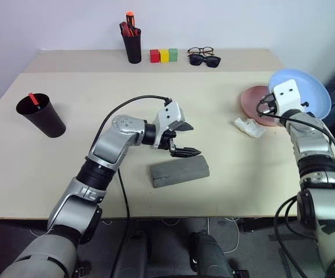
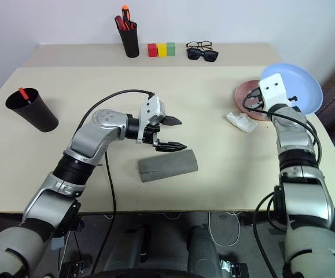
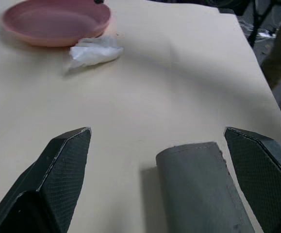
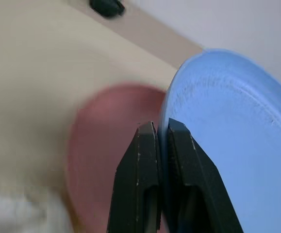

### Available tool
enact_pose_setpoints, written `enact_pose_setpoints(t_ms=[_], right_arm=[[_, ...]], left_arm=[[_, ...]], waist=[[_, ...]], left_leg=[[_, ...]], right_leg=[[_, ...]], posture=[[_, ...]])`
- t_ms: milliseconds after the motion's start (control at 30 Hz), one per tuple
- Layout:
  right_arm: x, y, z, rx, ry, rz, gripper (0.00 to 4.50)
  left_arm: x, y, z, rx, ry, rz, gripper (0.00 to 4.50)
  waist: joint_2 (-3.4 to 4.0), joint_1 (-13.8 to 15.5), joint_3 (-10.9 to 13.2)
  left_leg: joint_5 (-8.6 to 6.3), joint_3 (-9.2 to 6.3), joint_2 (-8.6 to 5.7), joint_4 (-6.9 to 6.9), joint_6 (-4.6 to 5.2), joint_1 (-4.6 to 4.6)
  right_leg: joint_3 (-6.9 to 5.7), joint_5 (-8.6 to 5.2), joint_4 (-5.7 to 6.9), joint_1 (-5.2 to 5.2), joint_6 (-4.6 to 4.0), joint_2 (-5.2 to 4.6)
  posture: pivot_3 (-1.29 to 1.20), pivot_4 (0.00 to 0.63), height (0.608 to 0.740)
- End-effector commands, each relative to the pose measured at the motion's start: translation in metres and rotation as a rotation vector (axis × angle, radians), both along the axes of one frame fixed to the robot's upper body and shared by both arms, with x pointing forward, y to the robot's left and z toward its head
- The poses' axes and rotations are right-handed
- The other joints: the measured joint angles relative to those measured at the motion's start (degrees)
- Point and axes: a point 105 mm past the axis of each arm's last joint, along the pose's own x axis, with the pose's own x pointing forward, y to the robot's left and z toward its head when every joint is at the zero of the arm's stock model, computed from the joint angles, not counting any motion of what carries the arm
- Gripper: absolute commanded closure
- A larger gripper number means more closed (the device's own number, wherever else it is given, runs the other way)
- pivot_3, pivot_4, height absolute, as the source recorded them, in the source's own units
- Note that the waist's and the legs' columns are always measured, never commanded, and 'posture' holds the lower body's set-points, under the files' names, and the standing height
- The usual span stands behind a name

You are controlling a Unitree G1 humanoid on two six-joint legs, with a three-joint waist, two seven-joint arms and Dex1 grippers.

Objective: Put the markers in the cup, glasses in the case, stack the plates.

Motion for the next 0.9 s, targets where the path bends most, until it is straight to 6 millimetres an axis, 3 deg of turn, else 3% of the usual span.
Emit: enact_pose_setpoints(t_ms=[33,100,233,367,633,900], right_arm=[[0.009,0.015,0.01,-0.013,-0.025,0.039,4.12],[0.013,0.023,0.007,-0.012,-0.011,0.049,3.48],[0.016,0.03,0.011,-0.005,-0.031,0.057,1.57],[0.012,0.032,0.011,0.113,-0.045,0.129,1.57],[-0.023,0.028,-0.049,0.23,0.099,0.28,1.57],[-0.045,0.014,-0.086,0.26,0.182,0.192,1.57]], left_arm=[[-0.005,0.009,0.011,-0.031,-0.026,0.044,0.0],[-0.007,0.015,0.011,-0.033,-0.019,0.072,0.0],[-0.009,0.023,0.01,-0.029,-0.014,0.118,0.0],[-0.009,0.026,0.008,-0.031,-0.003,0.134,0.0],[-0.002,0.021,0.011,-0.045,-0.001,0.132,0.0],[0.002,0.02,0.013,-0.044,-0.007,0.116,0.0]], waist=[[0.0,-0.1,0.0],[0.0,0.0,0.0],[0.02,0.2,0.0],[0.02,0.0,0.0],[0.01,0.4,0.0],[0.03,-0.1,0.0]], left_leg=[[0.0,0.0,0.0,-0.02,0.0,0.0],[0.01,-0.01,0.0,-0.03,-0.01,0.01],[0.05,-0.02,-0.03,0.02,-0.08,-0.01],[0.05,-0.02,-0.03,0.03,-0.09,0.01],[0.05,-0.04,-0.03,0.05,-0.09,0.04],[0.05,-0.03,-0.02,0.05,-0.09,0.16]], right_leg=[[0.0,0.0,0.0,0.0,0.01,0.0],[0.0,0.0,0.01,0.0,0.01,0.01],[0.0,0.0,0.02,0.02,-0.01,0.0],[0.03,0.01,0.03,0.03,-0.01,0.0],[0.01,0.01,0.05,0.08,0.02,0.02],[0.03,0.01,0.17,0.09,0.0,0.03]], posture=[[0.0,0.15,0.74],[0.0,0.15,0.74],[0.0,0.15,0.74],[0.0,0.15,0.74],[0.0,0.15,0.74],[0.0,0.15,0.74]])
